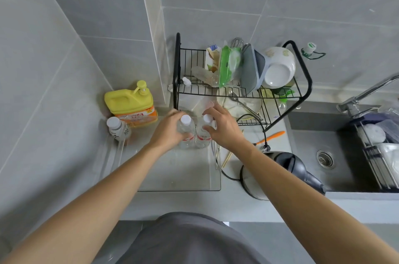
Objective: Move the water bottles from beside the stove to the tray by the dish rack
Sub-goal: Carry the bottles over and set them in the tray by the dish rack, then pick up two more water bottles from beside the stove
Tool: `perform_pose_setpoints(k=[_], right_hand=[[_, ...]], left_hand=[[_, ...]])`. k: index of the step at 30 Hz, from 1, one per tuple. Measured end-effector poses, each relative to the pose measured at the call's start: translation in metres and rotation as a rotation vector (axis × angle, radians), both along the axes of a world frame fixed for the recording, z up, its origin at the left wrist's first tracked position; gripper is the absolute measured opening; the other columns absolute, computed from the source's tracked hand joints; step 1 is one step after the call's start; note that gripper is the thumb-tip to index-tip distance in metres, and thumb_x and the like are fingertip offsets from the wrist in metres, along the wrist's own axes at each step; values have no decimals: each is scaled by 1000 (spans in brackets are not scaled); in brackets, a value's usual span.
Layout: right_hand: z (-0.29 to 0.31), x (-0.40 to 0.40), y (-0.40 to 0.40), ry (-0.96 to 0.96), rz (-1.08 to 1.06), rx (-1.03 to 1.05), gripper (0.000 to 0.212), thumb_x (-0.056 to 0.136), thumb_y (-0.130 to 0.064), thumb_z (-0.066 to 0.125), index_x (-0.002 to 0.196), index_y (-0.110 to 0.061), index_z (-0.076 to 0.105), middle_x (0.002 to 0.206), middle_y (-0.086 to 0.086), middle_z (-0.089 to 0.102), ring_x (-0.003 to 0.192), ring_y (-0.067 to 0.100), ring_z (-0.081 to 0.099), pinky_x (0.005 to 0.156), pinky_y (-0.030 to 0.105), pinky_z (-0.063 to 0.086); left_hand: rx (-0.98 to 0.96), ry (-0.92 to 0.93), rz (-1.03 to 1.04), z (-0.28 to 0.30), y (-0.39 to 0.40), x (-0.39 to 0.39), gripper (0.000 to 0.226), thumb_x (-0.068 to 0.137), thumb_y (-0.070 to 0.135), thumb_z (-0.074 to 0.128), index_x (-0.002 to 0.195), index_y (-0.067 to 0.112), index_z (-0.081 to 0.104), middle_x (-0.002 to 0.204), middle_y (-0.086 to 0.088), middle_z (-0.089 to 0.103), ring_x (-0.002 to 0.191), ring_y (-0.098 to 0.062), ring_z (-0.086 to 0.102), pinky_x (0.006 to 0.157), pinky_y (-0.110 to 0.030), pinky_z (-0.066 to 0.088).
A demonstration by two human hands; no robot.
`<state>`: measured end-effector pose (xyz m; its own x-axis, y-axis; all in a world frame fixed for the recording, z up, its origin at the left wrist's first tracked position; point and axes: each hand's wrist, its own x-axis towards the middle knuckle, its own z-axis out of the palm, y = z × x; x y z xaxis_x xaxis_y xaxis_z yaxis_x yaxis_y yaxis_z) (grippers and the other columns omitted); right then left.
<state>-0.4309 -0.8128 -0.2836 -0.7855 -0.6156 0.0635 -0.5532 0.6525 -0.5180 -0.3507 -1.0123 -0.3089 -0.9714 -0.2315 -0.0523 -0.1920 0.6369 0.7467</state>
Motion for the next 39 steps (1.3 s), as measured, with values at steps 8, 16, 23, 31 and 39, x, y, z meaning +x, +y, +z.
perform_pose_setpoints(k=[8,16,23,31,39], right_hand=[[6,-3,-3,-3,10,24,37,86,-12,83,117,-12,63,117,1,58,103,29,61,77,47,56],[5,-1,-3,-11,-9,20,37,86,-8,81,117,-10,62,120,2,58,101,30,62,73,37,48],[2,8,-8,-37,-86,-1,41,85,-5,82,120,-10,62,123,5,60,111,32,60,86,38,49],[7,37,-5,-119,-216,23,60,92,-17,76,145,-14,47,143,10,51,133,34,45,110,45,42],[46,68,66,116,-343,106,44,96,-40,66,136,-21,59,128,5,55,120,30,49,93,45,52]], left_hand=[[25,42,-19,10,1,-8,47,70,9,96,101,28,66,97,14,54,88,-2,54,77,-3,35],[34,10,-75,10,0,-13,45,69,8,96,105,17,70,108,0,62,100,-19,61,89,-33,47],[38,30,-134,8,-2,-9,47,72,1,91,97,27,62,103,2,62,97,-17,61,86,-32,47],[-62,28,-131,5,0,-2,54,75,9,88,122,21,65,120,2,59,118,-23,60,98,-30,46],[-436,361,-212,78,50,18,55,88,32,71,138,15,56,132,-4,54,124,-27,52,103,-41,50]])
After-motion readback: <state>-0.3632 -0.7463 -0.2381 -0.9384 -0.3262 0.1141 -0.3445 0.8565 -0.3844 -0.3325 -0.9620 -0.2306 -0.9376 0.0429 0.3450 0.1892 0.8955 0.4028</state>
